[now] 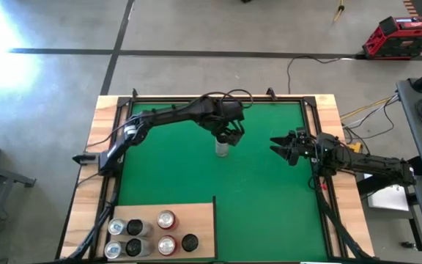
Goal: Place canned beverage on shelf
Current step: Put the white and yellow soda can on the shelf align with the other white and yellow soda can
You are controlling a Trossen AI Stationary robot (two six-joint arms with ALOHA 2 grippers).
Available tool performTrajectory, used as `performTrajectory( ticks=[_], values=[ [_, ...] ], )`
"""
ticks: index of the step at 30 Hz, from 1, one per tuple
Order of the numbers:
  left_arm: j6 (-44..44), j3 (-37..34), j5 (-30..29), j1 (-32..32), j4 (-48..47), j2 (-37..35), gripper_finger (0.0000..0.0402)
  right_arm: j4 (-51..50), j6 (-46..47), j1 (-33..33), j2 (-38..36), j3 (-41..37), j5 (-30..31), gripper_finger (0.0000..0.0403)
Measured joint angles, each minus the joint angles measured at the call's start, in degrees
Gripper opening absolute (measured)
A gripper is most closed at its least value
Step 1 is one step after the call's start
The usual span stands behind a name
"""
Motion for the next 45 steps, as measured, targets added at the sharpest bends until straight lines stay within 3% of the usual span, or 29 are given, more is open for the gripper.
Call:
performTrajectory(
  ticks=[17,23,28,45],
  values=[
    [-1.9,-1.7,1.4,-1.1,-2.4,0.3,0.0359,0.0,0.0,0.0,0.0,0.0,0.0,0.0318],
    [-2.2,-1.7,1.5,-1.4,-2.6,0.3,0.0300,0.0,0.0,0.0,0.0,0.0,0.0,0.0318],
    [0.6,-1.7,1.4,-1.5,-1.9,0.3,0.0213,0.0,0.0,0.0,0.0,0.0,0.0,0.0318],
    [20.1,-1.6,4.3,-3.8,-5.3,0.3,0.0213,0.0,0.0,0.0,0.0,0.0,0.0,0.0318]
  ],
)
